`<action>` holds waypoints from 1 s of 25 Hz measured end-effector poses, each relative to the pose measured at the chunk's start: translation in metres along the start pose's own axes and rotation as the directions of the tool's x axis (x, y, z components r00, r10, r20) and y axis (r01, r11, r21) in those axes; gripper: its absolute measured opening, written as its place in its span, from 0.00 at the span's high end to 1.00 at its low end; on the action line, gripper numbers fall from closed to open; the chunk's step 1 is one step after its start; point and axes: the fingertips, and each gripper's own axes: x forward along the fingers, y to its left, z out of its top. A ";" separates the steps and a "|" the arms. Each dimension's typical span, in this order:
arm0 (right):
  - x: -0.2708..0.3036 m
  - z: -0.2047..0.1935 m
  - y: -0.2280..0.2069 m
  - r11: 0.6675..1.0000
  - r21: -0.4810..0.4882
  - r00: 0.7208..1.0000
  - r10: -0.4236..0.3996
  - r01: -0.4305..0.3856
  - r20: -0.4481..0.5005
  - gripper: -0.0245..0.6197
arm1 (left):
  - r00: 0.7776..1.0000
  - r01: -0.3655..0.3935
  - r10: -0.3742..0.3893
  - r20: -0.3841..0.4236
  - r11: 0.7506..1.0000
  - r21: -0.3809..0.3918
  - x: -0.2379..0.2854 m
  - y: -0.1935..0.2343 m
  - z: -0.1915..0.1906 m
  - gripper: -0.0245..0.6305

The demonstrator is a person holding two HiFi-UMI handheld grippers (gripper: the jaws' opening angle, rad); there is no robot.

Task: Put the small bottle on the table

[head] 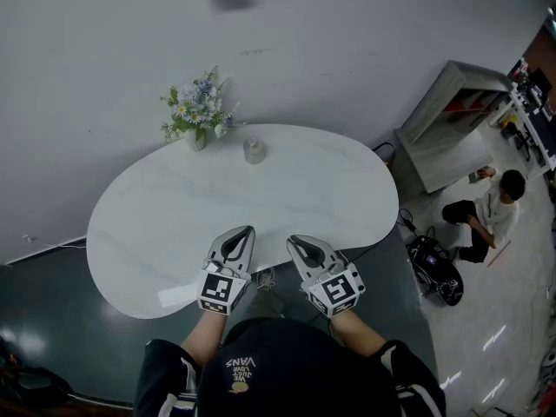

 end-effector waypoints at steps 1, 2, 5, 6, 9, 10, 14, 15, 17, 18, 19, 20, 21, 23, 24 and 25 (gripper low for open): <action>-0.004 0.000 0.003 1.000 -0.001 1.000 0.001 -0.001 0.002 0.87 | 1.000 -0.001 0.001 0.001 1.000 -0.001 -0.005 -0.004 0.001 0.93; -0.008 0.000 0.005 1.000 -0.002 1.000 0.002 -0.002 0.004 0.87 | 1.000 0.000 0.000 0.001 1.000 -0.001 -0.010 -0.008 0.001 0.93; -0.020 0.002 0.015 1.000 -0.006 1.000 0.010 -0.010 0.009 0.87 | 1.000 0.001 -0.001 -0.005 1.000 0.000 -0.026 -0.018 0.003 0.93; -0.024 0.002 0.019 1.000 -0.009 1.000 0.015 -0.015 0.009 0.87 | 1.000 0.000 0.000 -0.005 1.000 0.001 -0.032 -0.021 0.004 0.93; -0.035 0.001 0.027 1.000 -0.008 1.000 0.024 -0.024 0.013 0.87 | 1.000 -0.008 0.008 -0.004 1.000 -0.001 -0.046 -0.027 0.006 0.93; -0.039 -0.001 0.029 1.000 -0.005 1.000 0.023 -0.023 0.013 0.87 | 1.000 -0.011 0.011 -0.003 1.000 -0.001 -0.051 -0.029 0.006 0.93; -0.052 -0.007 0.035 1.000 0.013 1.000 0.015 -0.015 0.011 0.87 | 1.000 -0.020 0.020 -0.012 1.000 0.008 -0.068 -0.037 0.005 0.93; -0.054 -0.008 0.036 1.000 0.016 1.000 0.014 -0.015 0.011 0.87 | 1.000 -0.023 0.023 -0.016 1.000 0.011 -0.071 -0.038 0.005 0.93; -0.060 -0.011 0.038 1.000 0.020 1.000 0.013 -0.013 0.011 0.88 | 0.999 -0.028 0.028 -0.018 0.999 0.017 -0.077 -0.042 0.005 0.93; -0.063 -0.012 0.039 1.000 0.021 1.000 0.011 -0.011 0.011 0.88 | 0.999 -0.030 0.030 -0.018 0.999 0.019 -0.080 -0.044 0.005 0.93; -0.066 -0.013 0.041 1.000 0.023 1.000 0.009 -0.009 0.012 0.88 | 0.999 -0.031 0.032 -0.018 0.999 0.022 -0.083 -0.047 0.006 0.93; -0.069 -0.014 0.042 1.000 0.024 1.000 0.006 -0.006 0.013 0.88 | 0.999 -0.032 0.032 -0.018 0.999 0.024 -0.086 -0.049 0.007 0.93; -0.073 -0.014 0.043 1.000 0.026 1.000 0.003 -0.004 0.014 0.88 | 0.999 -0.031 0.032 -0.017 0.999 0.024 -0.089 -0.052 0.007 0.93; -0.078 -0.015 0.045 1.000 0.029 1.000 -0.003 0.002 0.015 0.88 | 1.000 -0.027 0.027 -0.015 0.999 0.023 -0.094 -0.058 0.009 0.93; -0.081 -0.016 0.046 0.999 0.032 1.000 -0.006 0.005 0.016 0.88 | 1.000 -0.023 0.024 -0.014 0.999 0.021 -0.097 -0.061 0.009 0.93; -0.084 -0.016 0.048 0.999 0.034 1.000 -0.009 0.008 0.017 0.88 | 1.000 -0.020 0.020 -0.013 1.000 0.020 -0.099 -0.064 0.009 0.93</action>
